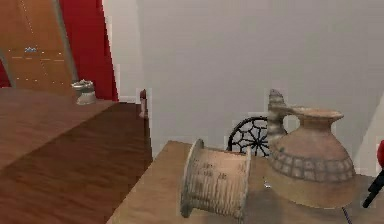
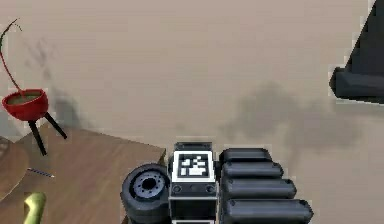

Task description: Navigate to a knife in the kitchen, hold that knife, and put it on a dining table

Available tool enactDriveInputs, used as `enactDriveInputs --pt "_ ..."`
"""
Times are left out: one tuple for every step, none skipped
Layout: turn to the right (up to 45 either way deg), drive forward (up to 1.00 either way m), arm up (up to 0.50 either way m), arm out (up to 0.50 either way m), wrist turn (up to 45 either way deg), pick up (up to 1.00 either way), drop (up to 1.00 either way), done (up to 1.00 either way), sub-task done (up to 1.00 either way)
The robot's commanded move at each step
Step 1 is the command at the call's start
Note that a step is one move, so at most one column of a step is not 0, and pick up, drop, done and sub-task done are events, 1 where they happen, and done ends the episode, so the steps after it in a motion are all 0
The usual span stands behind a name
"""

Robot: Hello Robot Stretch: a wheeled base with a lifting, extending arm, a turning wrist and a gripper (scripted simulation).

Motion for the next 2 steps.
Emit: enactDriveInputs --pt "-45.0 0.00 0.00 0.00 0.0 0.00 0.00 0.00 0.00" --pt "-33.0 0.00 0.00 0.00 0.0 0.00 0.00 0.00 0.00"
